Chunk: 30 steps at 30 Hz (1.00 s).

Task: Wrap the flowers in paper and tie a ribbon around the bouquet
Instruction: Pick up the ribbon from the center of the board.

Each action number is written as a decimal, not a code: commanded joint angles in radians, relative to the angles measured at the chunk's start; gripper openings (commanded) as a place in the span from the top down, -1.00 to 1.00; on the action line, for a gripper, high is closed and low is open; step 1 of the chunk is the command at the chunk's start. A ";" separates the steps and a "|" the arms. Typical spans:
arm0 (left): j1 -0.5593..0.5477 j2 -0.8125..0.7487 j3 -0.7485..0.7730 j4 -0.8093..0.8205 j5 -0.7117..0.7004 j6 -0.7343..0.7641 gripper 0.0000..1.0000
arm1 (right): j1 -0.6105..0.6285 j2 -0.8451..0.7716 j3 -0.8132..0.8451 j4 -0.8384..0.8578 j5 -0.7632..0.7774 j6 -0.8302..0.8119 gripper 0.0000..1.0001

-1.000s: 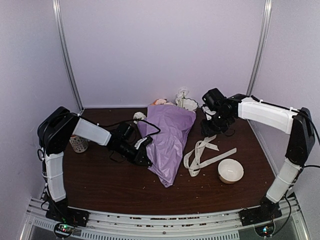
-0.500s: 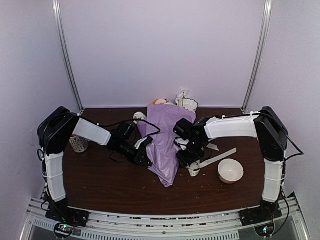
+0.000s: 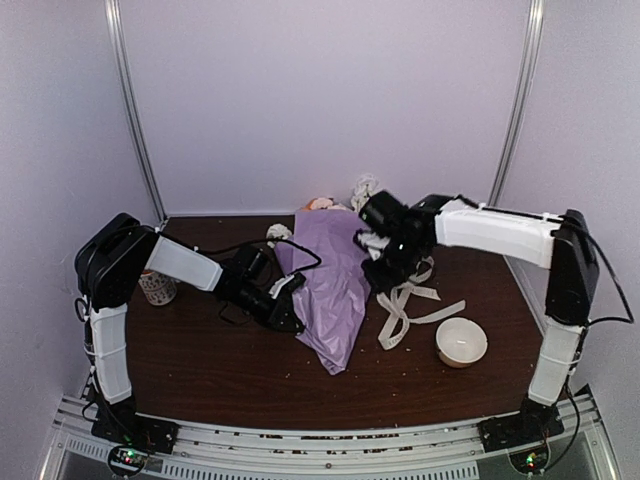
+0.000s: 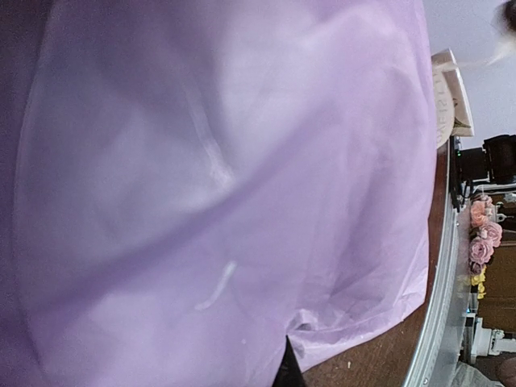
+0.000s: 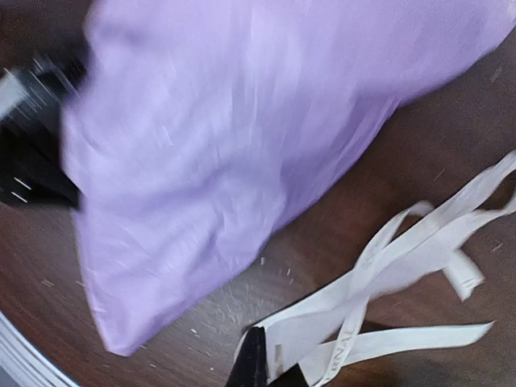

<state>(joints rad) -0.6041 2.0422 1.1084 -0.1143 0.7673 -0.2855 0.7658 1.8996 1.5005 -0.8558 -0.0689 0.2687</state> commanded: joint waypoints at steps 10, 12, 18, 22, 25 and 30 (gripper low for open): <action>0.003 0.046 0.008 -0.032 -0.084 0.025 1.00 | -0.092 -0.862 0.204 0.636 0.041 -0.303 1.00; 0.003 0.046 0.007 -0.033 -0.085 0.025 1.00 | -0.092 -0.869 0.186 0.649 0.065 -0.301 1.00; 0.003 0.046 0.009 -0.037 -0.086 0.026 1.00 | -0.092 -0.772 0.187 0.576 0.020 -0.247 1.00; 0.002 0.046 0.006 -0.039 -0.091 0.025 1.00 | -0.091 -0.679 0.142 0.534 -0.002 -0.190 1.00; 0.003 0.045 0.008 -0.043 -0.092 0.026 1.00 | -0.071 -0.581 0.111 0.462 -0.072 -0.136 1.00; 0.003 0.043 0.008 -0.045 -0.098 0.028 1.00 | 0.052 -0.464 0.004 0.357 -0.219 -0.175 1.00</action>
<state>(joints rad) -0.6041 2.0460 1.1179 -0.1268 0.7647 -0.2806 0.7288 1.4277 1.5673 -0.4160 -0.1478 0.0940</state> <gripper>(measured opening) 0.010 0.006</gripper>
